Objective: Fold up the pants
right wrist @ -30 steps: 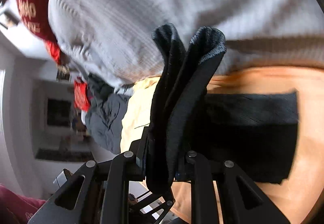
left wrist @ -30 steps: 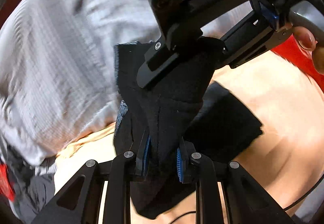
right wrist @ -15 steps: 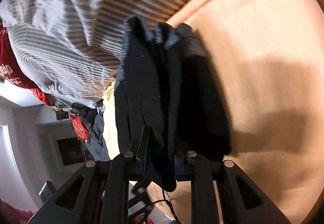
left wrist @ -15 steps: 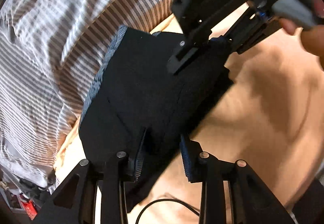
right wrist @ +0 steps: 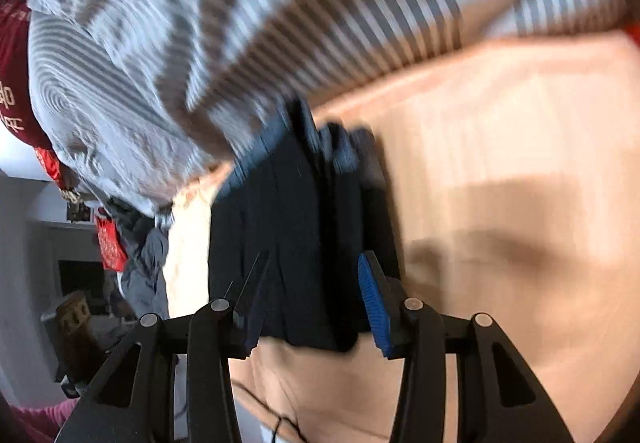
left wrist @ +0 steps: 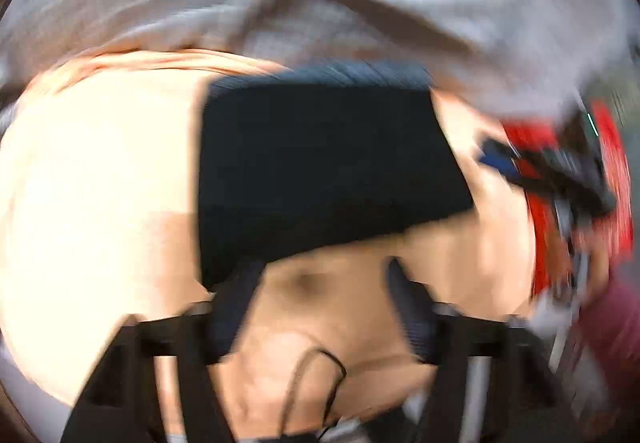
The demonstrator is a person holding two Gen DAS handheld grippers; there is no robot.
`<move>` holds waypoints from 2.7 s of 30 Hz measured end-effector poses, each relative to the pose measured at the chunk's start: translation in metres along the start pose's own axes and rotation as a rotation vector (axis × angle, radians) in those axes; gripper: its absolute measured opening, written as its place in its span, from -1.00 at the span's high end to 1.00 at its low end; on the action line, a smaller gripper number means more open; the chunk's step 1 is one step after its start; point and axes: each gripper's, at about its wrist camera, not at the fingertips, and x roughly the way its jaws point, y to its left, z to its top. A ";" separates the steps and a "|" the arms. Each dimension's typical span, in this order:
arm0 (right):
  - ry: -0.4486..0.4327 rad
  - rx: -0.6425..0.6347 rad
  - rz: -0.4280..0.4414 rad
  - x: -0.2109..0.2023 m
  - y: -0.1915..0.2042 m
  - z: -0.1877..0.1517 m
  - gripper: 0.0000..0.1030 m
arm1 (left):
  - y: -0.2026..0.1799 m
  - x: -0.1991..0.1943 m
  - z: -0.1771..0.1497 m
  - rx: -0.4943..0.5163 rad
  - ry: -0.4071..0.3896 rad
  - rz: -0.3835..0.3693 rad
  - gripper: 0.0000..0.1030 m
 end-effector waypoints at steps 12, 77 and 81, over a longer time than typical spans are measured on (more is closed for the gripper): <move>0.015 -0.205 -0.106 0.063 0.053 0.065 0.13 | -0.008 0.061 0.009 -0.029 -0.035 0.176 -0.46; 0.138 -0.123 -0.316 0.056 0.032 -0.071 -0.04 | -0.009 0.089 0.009 0.058 -0.057 0.267 -0.60; 0.152 -0.125 -0.314 0.055 0.032 -0.072 -0.08 | -0.008 0.078 0.011 0.070 -0.061 0.264 -0.59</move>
